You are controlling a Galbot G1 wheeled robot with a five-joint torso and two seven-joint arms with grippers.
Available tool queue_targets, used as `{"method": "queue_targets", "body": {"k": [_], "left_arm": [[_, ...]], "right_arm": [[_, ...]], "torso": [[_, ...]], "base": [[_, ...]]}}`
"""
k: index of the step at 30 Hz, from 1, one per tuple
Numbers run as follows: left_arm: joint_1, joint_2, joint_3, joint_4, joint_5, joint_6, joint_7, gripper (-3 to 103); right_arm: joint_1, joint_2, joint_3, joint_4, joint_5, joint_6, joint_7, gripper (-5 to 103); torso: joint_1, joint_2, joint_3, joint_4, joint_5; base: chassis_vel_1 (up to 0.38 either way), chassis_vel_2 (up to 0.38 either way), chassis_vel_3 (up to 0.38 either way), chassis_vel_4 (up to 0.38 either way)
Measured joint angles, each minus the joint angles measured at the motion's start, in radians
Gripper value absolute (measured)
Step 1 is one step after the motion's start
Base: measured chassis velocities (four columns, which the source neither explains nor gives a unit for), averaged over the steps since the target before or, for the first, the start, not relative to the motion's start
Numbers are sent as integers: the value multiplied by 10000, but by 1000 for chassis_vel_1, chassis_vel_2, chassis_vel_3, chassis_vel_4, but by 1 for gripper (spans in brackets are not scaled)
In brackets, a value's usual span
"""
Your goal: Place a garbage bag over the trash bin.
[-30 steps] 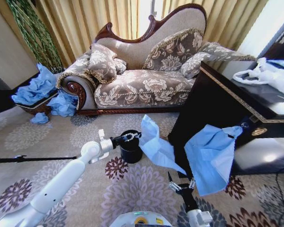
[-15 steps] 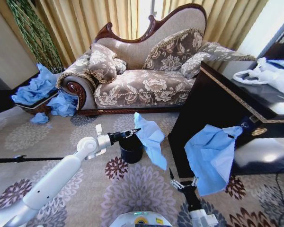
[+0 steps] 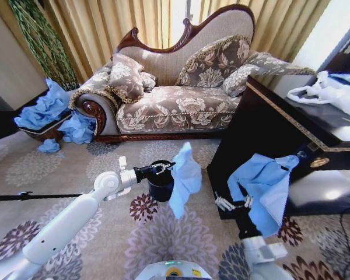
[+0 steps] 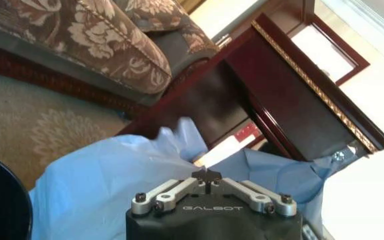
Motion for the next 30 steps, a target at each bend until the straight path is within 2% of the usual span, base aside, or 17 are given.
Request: {"method": "queue_targets", "body": {"k": [3,5,7,9,11,14,15,17,19,20,21,24,25,27,28,30], "left_arm": [[131,-95,52,-169,115,-7,-58,0],[171,-127,68,-228,134,-15,-116,0],[240,-199,96,-356,140,-41,-281,0],[261,-255,111,-426,139,-80,-444,0],[262,-281,115,-451,130,-100,-513,0],[263,-359,123,-575,96,-148,-712,0],[263,-359,123,-575,96,-148,-712,0],[298,-380,108,-681,86,-166,-778,0],[331,-380,86,-723,84,-172,-794,0],[381,-378,47,-777,81,-176,-806,0],[475,-344,-23,-881,78,-184,-808,0],[593,-278,-109,-1018,75,-194,-803,0],[619,-260,-128,-1051,76,-199,-798,0],[719,-195,-197,-1190,72,-211,-764,0],[719,-195,-197,-1190,72,-211,-764,0],[754,-180,-210,-1276,69,-215,-737,0]], "right_arm": [[548,-592,-98,82,720,-508,161,75],[687,-727,-193,103,943,-652,218,75],[906,-957,-467,132,1239,-964,259,67],[939,-1034,-755,131,1256,-1067,228,59],[929,-1046,-886,127,1247,-1083,197,59],[711,-1020,-1367,152,1184,-1203,-33,47],[711,-1020,-1367,152,1184,-1203,-33,47],[516,-1020,-1792,190,1065,-1257,-140,38],[475,-1035,-1926,189,1043,-1300,-168,38],[481,-1066,-2079,163,1030,-1341,-186,35],[624,-1128,-2278,1,1039,-1387,-191,27],[922,-1208,-2394,-198,1102,-1459,-162,23],[1038,-1246,-2422,-265,1156,-1475,-148,23],[1306,-1432,-2522,-302,1591,-1635,-4,11],[1306,-1432,-2522,-302,1591,-1635,-4,11],[1429,-1616,-2650,-279,2011,-1797,160,3]], "torso": [[0,0,0,0,0],[0,0,0,1,0],[0,0,0,2,1],[0,0,0,1,1],[0,0,0,1,0],[0,0,0,-1,0],[0,0,0,-1,0],[0,0,0,-2,0],[0,0,0,-2,0],[0,0,0,-2,-1],[0,0,0,-2,-1],[0,0,0,1,0],[0,0,0,2,0],[0,0,0,1,0],[0,0,0,1,0],[0,0,0,1,0]], "base": [[0,0,0,0],[0,0,0,0],[0,0,0,0],[0,0,0,0],[0,0,0,0],[0,0,0,0],[0,0,0,0],[0,0,0,0],[0,0,0,0],[0,0,0,0],[0,0,0,0],[0,0,0,0],[0,0,0,0],[0,0,0,0],[0,0,0,0],[0,0,0,0]]}}
